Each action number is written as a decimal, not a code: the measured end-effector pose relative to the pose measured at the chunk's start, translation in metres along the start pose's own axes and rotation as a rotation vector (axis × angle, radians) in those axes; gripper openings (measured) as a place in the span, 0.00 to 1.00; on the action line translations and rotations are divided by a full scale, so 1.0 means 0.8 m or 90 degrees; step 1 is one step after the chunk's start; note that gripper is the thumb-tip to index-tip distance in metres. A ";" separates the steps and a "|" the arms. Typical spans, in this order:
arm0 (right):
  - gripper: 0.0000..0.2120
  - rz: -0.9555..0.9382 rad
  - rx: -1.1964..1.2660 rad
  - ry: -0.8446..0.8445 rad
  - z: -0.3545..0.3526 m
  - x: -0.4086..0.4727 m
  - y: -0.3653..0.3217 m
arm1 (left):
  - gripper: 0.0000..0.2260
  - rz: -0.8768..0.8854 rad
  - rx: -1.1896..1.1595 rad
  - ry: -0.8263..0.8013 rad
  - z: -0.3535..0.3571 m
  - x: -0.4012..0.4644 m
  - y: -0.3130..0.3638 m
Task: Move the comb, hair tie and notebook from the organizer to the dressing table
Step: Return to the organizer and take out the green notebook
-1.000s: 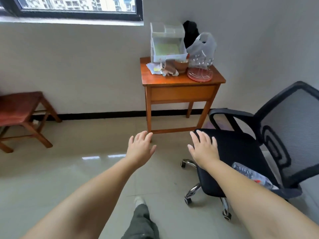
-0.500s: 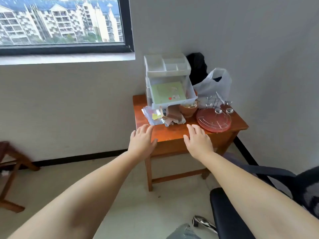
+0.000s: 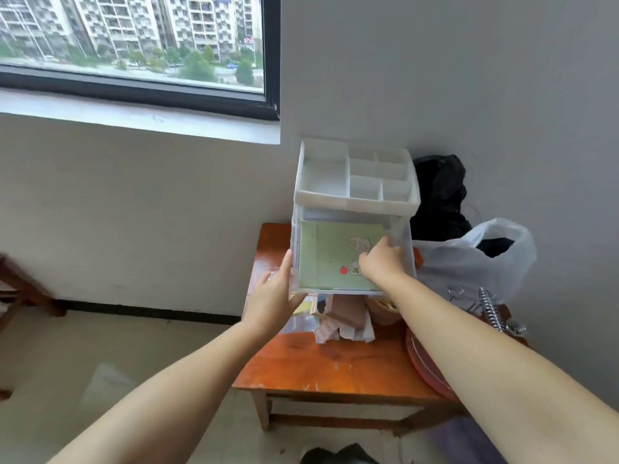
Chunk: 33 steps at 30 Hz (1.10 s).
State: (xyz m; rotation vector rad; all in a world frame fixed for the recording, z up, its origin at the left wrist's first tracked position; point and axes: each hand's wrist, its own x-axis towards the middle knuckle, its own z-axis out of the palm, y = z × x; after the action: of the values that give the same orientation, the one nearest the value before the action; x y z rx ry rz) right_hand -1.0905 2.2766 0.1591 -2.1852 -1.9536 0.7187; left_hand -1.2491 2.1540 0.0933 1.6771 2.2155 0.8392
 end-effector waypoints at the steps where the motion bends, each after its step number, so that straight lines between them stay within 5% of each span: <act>1: 0.30 0.010 0.011 -0.005 -0.001 0.007 -0.005 | 0.36 0.003 -0.001 0.001 0.001 0.001 -0.004; 5: 0.24 -0.001 0.099 -0.004 -0.005 0.029 -0.002 | 0.32 0.025 0.016 -0.011 0.002 0.009 -0.015; 10: 0.05 -0.099 0.513 -0.079 -0.032 0.010 0.006 | 0.30 0.074 0.061 -0.016 -0.004 0.009 -0.017; 14: 0.05 -0.217 0.625 -0.100 -0.093 -0.023 0.024 | 0.23 0.095 0.013 0.011 -0.014 0.007 -0.013; 17: 0.09 -0.281 0.713 -0.239 -0.134 -0.054 0.061 | 0.19 0.100 -0.012 0.005 -0.025 0.012 -0.007; 21: 0.14 -0.289 0.427 -0.443 -0.133 -0.082 0.092 | 0.18 0.102 -0.029 0.011 -0.039 0.027 0.008; 25: 0.07 -0.344 0.113 -0.336 -0.093 -0.069 0.078 | 0.19 0.110 0.001 0.027 -0.050 0.053 0.020; 33: 0.11 -0.385 0.083 -0.323 -0.089 0.015 0.044 | 0.15 0.017 0.083 0.078 -0.051 0.118 0.024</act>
State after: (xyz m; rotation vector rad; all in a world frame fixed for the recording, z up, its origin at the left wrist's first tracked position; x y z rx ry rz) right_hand -1.0278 2.2982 0.2042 -1.2863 -2.5178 1.3092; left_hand -1.2841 2.2340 0.1511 1.7614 2.3808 0.8420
